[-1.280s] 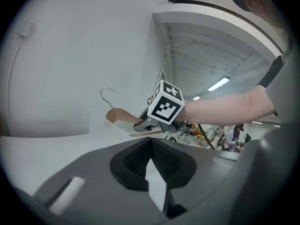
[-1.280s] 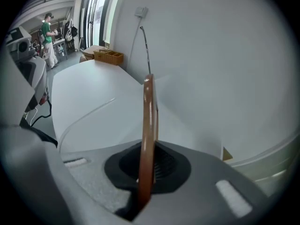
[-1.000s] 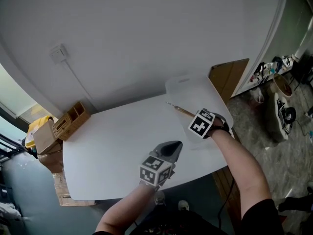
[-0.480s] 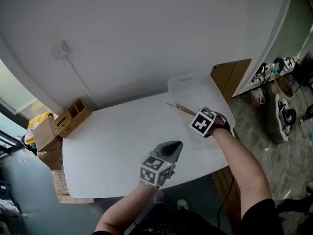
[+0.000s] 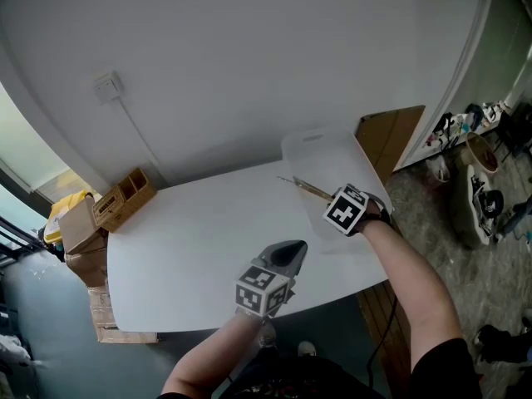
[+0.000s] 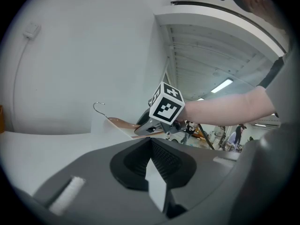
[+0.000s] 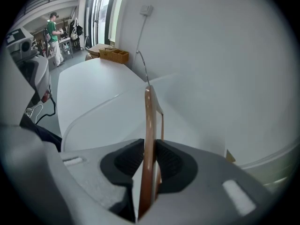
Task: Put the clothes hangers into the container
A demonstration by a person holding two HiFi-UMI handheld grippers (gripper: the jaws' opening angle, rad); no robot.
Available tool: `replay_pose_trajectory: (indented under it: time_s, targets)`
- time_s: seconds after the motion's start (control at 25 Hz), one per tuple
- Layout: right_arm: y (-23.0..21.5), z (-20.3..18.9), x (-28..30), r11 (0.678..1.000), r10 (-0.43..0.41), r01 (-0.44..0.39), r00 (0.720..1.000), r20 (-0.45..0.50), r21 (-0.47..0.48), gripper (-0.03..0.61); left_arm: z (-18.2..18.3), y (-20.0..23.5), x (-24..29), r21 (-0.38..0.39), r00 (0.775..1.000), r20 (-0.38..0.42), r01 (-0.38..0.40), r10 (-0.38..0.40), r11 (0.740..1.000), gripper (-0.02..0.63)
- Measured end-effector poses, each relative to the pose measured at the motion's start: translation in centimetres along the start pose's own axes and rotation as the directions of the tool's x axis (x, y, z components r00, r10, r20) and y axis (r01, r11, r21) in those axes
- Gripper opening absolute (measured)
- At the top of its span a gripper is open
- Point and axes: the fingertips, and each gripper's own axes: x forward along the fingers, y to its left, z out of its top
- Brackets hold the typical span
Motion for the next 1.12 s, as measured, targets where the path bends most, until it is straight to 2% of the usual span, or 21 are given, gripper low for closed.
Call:
replay_pose_trajectory:
  time_s: [0.24, 0.56, 0.8, 1.12]
  targets:
    - [1.2, -0.2, -3.8, 1.0, -0.006, 0.007, 0.997, 0.083, -0.01, 0.083, 0.1, -2.5, -0.5, 0.012, 1.0, 0.011, -0.021, 0.021, 1.0, 0.005]
    - [2.9, -2.5, -8.1, 1.0, -0.027, 0.028, 0.981, 0.192, -0.003, 0.083, -0.5, -6.7, -1.3, 0.018, 0.998, 0.023, -0.061, 0.06, 0.998, 0.004]
    - [3.0, -2.4, -9.6, 0.999, -0.04, 0.047, 0.976, 0.216, -0.026, 0.083, -0.9, -9.9, -1.7, 0.019, 0.997, 0.035, -0.07, 0.069, 0.997, 0.004]
    - [4.0, -2.4, -11.8, 0.996, -0.051, 0.067, 0.969, 0.243, -0.057, 0.084, -0.2, -11.7, -2.8, 0.043, 0.995, 0.057, -0.089, 0.087, 0.995, 0.005]
